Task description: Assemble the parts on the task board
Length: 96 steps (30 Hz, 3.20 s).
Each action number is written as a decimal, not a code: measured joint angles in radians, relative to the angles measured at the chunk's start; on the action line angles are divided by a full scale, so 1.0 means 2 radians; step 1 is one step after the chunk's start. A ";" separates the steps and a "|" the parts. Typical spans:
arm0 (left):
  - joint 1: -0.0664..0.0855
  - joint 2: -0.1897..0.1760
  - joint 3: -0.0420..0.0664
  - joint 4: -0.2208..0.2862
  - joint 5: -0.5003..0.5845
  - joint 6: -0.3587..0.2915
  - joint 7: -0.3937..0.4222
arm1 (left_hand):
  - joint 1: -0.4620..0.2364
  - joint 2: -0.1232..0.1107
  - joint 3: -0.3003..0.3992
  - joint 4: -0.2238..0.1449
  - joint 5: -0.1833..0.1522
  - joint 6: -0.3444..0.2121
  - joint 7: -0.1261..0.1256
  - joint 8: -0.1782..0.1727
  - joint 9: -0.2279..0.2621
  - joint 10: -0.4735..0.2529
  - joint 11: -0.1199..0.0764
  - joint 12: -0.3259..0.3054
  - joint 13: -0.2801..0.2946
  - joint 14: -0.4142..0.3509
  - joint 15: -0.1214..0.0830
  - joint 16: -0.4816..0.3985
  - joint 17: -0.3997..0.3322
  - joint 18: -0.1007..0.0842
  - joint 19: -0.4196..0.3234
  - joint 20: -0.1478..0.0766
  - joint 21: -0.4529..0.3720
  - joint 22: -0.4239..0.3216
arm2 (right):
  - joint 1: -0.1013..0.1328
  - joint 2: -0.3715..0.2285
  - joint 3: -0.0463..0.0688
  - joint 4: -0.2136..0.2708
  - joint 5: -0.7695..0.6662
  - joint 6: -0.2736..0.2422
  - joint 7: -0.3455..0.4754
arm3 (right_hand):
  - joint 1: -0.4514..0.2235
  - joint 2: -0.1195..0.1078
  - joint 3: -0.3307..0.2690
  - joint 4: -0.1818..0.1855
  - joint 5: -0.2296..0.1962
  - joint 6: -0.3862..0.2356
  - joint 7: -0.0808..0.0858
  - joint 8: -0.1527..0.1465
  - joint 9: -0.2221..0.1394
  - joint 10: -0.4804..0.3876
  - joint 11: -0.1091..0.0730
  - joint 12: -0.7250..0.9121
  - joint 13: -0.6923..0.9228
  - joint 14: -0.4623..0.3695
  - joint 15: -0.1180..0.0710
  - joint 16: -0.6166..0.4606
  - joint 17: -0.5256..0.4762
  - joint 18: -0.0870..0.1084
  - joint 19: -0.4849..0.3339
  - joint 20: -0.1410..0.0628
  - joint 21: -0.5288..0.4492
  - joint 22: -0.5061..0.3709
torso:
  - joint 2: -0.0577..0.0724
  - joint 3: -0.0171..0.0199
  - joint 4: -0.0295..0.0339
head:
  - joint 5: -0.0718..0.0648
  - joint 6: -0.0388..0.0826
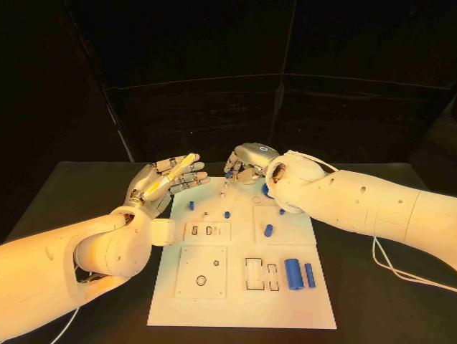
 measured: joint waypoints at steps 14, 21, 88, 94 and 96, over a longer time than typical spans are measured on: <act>0.000 0.003 0.000 -0.003 0.000 0.000 -0.001 | 0.000 0.000 0.000 0.000 0.000 0.000 0.000 -0.002 0.000 -0.002 0.002 -0.003 0.000 0.000 0.000 -0.003 -0.001 0.000 0.000 0.000 0.000 -0.001 | 0.000 0.036 0.000 -0.042 0.003 0.027 0.007 | -0.003 -0.003 0.003 0.002 0.000 -0.001 0.001 -0.004 0.000 -0.002 0.002 -0.003 0.000 0.000 0.000 0.000 0.000 0.000 0.000 0.000 0.000 0.000 | 0.001 -0.0005 -0.0006 | 0.001 -0.003; 0.002 0.003 0.000 -0.003 0.000 0.000 -0.001 | 0.000 0.000 0.000 0.000 0.000 0.000 0.000 -0.002 0.000 -0.002 0.002 -0.003 0.000 0.000 0.000 -0.003 -0.001 0.000 0.000 0.000 0.000 -0.001 | -0.001 0.038 0.000 -0.047 -0.002 0.044 0.003 | -0.003 -0.007 0.004 0.002 0.000 -0.002 0.002 -0.004 0.000 -0.002 0.002 -0.005 0.000 0.000 0.000 0.002 0.000 0.000 0.000 0.000 0.000 0.000 | 0.001 -0.0006 -0.0004 | 0.002 -0.003; 0.004 0.004 0.000 -0.006 0.000 0.000 -0.002 | 0.002 0.002 -0.001 -0.001 0.000 0.000 0.000 -0.002 -0.001 -0.002 0.002 -0.006 0.000 0.000 0.000 -0.004 -0.001 0.000 0.002 -0.001 -0.002 -0.002 | 0.000 0.037 0.000 -0.041 -0.031 0.065 -0.021 | -0.017 -0.038 0.005 0.013 -0.027 -0.069 0.014 -0.009 -0.005 -0.073 0.020 -0.026 -0.011 -0.001 0.010 -0.016 -0.036 0.000 -0.035 0.011 -0.023 -0.047 | 0.003 -0.0010 -0.0001 | 0.004 -0.006; 0.004 0.005 0.000 -0.007 0.000 0.000 -0.003 | 0.002 0.002 -0.001 -0.001 0.000 0.000 0.000 -0.004 -0.001 -0.002 0.002 -0.006 0.000 0.000 0.000 -0.004 -0.001 0.000 0.002 -0.001 -0.002 -0.002 | 0.000 0.037 0.000 -0.043 -0.031 0.065 -0.021 | -0.012 -0.043 0.001 0.017 -0.028 -0.089 0.012 -0.009 -0.004 -0.099 0.020 -0.023 -0.011 -0.001 0.010 -0.020 -0.048 0.000 -0.043 0.013 -0.035 -0.068 | 0.003 -0.0010 0.0000 | 0.005 -0.005; 0.004 0.005 0.000 -0.007 0.000 0.000 -0.003 | 0.002 0.002 -0.001 -0.001 0.000 0.000 0.000 -0.004 -0.001 -0.002 0.002 -0.006 0.000 0.000 0.000 -0.004 -0.001 0.000 0.002 -0.001 -0.002 -0.002 | 0.000 0.034 0.000 -0.039 -0.031 0.065 -0.021 | -0.012 -0.043 0.001 0.017 -0.028 -0.090 0.012 -0.009 -0.004 -0.099 0.020 -0.023 -0.011 -0.001 0.010 -0.021 -0.048 0.000 -0.043 0.013 -0.035 -0.068 | 0.003 -0.0010 0.0001 | 0.005 -0.005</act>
